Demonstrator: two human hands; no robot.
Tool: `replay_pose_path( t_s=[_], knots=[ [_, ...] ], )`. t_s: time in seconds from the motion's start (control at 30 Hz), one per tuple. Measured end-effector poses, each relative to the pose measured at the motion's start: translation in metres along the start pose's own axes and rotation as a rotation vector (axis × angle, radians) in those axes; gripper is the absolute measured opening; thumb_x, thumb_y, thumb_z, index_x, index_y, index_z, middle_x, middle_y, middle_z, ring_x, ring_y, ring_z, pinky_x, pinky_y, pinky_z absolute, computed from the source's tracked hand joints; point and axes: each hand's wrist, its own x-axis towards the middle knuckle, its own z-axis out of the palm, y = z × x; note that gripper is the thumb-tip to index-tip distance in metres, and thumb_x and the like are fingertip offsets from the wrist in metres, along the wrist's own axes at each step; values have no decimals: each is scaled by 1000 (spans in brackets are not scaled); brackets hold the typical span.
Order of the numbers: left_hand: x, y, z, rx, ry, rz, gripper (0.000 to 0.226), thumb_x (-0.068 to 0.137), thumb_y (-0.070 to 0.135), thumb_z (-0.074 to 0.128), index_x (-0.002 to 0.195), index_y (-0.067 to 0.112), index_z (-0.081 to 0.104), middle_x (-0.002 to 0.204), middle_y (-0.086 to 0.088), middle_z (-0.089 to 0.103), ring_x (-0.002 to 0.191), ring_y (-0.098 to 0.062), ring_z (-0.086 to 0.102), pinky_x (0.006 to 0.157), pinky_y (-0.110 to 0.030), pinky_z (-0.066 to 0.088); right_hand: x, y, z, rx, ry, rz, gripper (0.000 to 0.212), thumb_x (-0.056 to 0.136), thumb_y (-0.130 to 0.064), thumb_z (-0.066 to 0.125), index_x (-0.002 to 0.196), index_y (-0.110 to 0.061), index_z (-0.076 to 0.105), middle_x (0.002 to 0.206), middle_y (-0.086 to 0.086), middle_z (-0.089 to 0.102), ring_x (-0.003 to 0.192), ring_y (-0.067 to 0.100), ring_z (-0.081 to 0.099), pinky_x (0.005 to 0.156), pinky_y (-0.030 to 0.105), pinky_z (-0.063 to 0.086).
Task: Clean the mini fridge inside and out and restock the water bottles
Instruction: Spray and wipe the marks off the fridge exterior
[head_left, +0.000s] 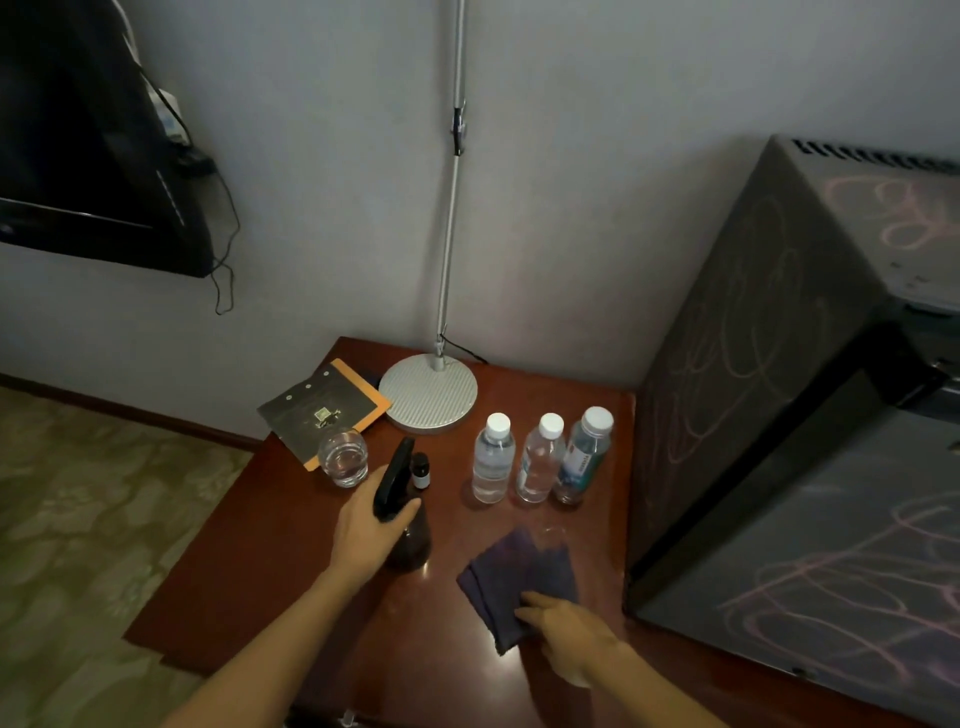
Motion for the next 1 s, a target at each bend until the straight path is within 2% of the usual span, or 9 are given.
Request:
replay_pose_path(
  t_s=[0.1,0.17,0.23,0.3,0.5,0.6,0.77,0.9,1.0],
  knots=[
    [4,2,3,-62,-8,63,36,80,26,74,104,42,53,102,20,58,96,7,52,80,-17,39,4,1,2,-10,-54,2,62,94,-9,48,150,-21,25,160,0,10,146,22,18,116,31,24],
    [10,-3,6,-89,-7,62,30,80,29,73,96,46,53,101,11,60,98,1,54,82,-21,40,5,2,4,-22,-98,5,67,94,-9,49,152,-22,19,161,-1,5,147,25,15,116,35,24],
    [14,-9,10,-98,11,27,26,81,32,72,99,43,55,106,3,60,103,-9,55,88,-29,42,5,4,4,-35,-132,4,69,94,-8,48,152,-22,13,161,-1,0,147,27,11,117,36,23],
    [16,-14,14,-121,13,-18,32,82,33,71,110,35,57,112,3,61,109,-12,54,94,-33,42,4,5,2,-14,-130,7,67,94,-6,46,152,-22,16,161,-1,1,147,26,12,117,34,21],
    [18,-26,20,-55,-74,-20,52,73,70,61,116,41,56,109,3,61,107,-17,59,93,-44,49,-3,0,-11,95,32,45,54,94,-9,47,145,-21,36,156,1,25,142,24,28,114,34,29],
    [7,1,22,-88,-78,49,49,74,61,62,118,38,57,112,11,63,110,-9,58,97,-38,47,-13,-1,-17,106,85,61,49,93,-12,51,141,-19,44,151,5,33,139,25,33,111,32,32],
    [-14,50,23,-102,-115,178,44,76,49,61,117,34,59,105,12,67,105,-5,60,95,-40,49,-42,2,-40,98,144,51,52,89,-7,53,139,-17,45,152,4,33,136,26,37,106,30,34],
    [-45,96,30,-126,-56,246,39,75,32,64,107,52,57,93,5,70,92,-9,65,82,-42,52,-79,13,-57,73,220,64,59,88,-11,55,144,-17,38,154,6,29,139,23,33,111,28,28],
    [-84,128,41,-141,-44,304,41,74,34,63,107,57,55,89,3,71,87,-13,67,77,-40,52,-121,22,-62,59,283,79,56,90,-10,51,143,-17,39,152,6,33,138,24,36,112,30,31]
  ],
)
